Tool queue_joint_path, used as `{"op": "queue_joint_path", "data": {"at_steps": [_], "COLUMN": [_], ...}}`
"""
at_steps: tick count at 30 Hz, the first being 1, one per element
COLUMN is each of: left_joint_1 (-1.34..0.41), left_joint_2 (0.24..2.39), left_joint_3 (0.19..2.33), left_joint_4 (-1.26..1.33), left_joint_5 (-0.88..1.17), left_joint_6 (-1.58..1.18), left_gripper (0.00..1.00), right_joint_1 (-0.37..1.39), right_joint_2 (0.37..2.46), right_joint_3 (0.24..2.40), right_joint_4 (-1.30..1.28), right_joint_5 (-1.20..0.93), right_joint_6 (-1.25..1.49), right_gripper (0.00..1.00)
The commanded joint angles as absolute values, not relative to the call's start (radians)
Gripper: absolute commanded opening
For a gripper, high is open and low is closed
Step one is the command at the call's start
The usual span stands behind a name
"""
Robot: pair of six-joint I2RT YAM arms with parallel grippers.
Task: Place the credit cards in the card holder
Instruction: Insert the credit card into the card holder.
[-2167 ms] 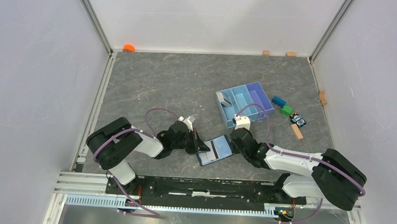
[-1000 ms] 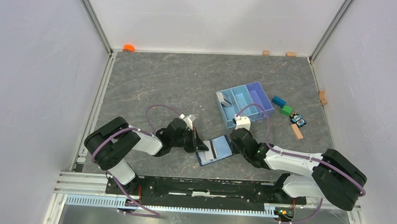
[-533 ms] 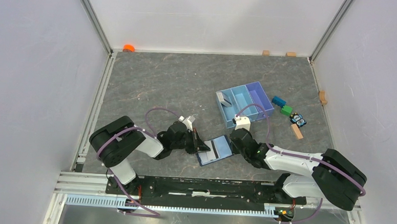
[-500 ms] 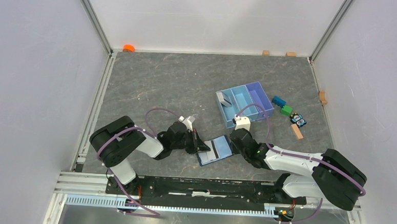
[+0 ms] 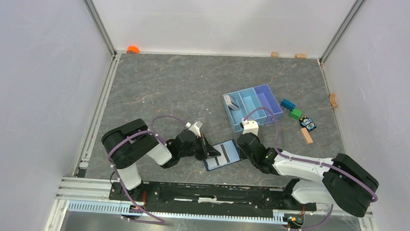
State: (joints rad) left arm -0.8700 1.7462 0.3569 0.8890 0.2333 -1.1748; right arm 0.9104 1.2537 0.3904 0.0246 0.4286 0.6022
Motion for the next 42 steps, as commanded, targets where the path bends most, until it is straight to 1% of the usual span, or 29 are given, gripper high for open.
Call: {"op": "queue_joint_path", "data": {"at_steps": [1, 3, 4, 11, 15, 19, 25, 35, 42], "left_joint_1": [-0.894, -0.894, -0.894, -0.894, -0.894, -0.894, -0.900, -0.916, -0.920], "left_joint_2": [1.791, 1.771, 1.754, 1.611, 1.534, 1.467, 1.444, 1.562, 1.606], "left_joint_3": [0.340, 0.348, 0.352, 0.418, 0.454, 0.496, 0.506, 0.510, 0.513], "left_joint_4": [0.725, 0.679, 0.654, 0.354, 0.209, 0.094, 0.090, 0.215, 0.263], "left_joint_5": [0.145, 0.136, 0.133, 0.090, 0.062, 0.039, 0.079, 0.148, 0.154], "left_joint_6": [-1.166, -1.151, -1.139, -1.034, -0.976, -0.922, -0.916, -0.958, -0.971], "left_gripper": [0.02, 0.03, 0.05, 0.28, 0.38, 0.44, 0.46, 0.46, 0.47], "right_joint_1": [0.924, 0.923, 0.923, 0.923, 0.924, 0.923, 0.924, 0.928, 0.932], "right_joint_2": [1.263, 1.258, 1.254, 1.221, 1.222, 1.224, 1.226, 1.228, 1.237], "right_joint_3": [0.367, 0.368, 0.368, 0.368, 0.370, 0.372, 0.373, 0.373, 0.368], "right_joint_4": [-0.099, -0.108, -0.114, -0.147, -0.144, -0.142, -0.140, -0.135, -0.114], "right_joint_5": [0.422, 0.431, 0.439, 0.467, 0.462, 0.456, 0.452, 0.445, 0.428], "right_joint_6": [0.610, 0.612, 0.612, 0.613, 0.614, 0.612, 0.612, 0.612, 0.610], "right_gripper": [0.00, 0.00, 0.00, 0.00, 0.00, 0.00, 0.00, 0.00, 0.00]}}
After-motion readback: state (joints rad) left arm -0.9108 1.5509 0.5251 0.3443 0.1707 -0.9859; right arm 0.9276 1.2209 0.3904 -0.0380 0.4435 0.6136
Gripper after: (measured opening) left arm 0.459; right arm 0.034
